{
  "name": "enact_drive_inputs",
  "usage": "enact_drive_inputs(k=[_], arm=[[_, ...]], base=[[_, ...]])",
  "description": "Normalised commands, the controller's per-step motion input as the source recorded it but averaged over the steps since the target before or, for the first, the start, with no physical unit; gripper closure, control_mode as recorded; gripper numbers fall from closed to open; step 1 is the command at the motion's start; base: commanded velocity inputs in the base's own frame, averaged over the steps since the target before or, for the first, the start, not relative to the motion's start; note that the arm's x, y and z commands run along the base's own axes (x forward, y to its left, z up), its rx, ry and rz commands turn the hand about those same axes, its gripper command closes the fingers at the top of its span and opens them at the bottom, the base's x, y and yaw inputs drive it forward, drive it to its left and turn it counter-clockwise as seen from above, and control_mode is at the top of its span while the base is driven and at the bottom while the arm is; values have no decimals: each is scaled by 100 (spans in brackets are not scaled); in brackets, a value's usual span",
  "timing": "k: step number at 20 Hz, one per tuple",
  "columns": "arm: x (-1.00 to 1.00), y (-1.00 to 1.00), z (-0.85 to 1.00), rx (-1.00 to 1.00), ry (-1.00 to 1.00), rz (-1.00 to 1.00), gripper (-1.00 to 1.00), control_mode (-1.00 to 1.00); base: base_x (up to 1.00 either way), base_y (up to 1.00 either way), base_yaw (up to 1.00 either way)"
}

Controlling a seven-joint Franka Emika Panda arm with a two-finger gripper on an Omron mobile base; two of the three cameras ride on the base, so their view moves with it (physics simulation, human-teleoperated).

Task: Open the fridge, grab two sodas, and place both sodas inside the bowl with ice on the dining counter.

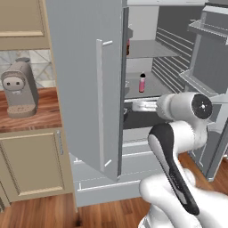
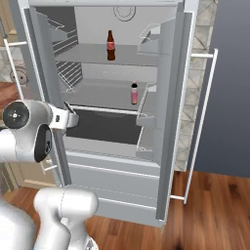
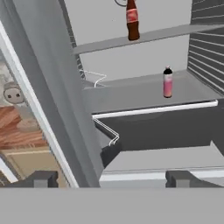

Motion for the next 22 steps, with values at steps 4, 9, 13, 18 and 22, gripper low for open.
enact_drive_inputs(k=[4, 9, 13, 18, 22], arm=[[32, -59, 15, 29, 11, 1, -100, -100], [52, -8, 9, 32, 5, 1, -100, -100], [52, 0, 12, 26, 2, 0, -100, -100], [49, 5, 8, 20, 5, 0, -100, -100], [46, 15, 13, 12, 13, 0, -100, -100]], base=[[0, 0, 0], [0, 0, 0], [0, 0, 0], [0, 0, 0], [0, 0, 0]])
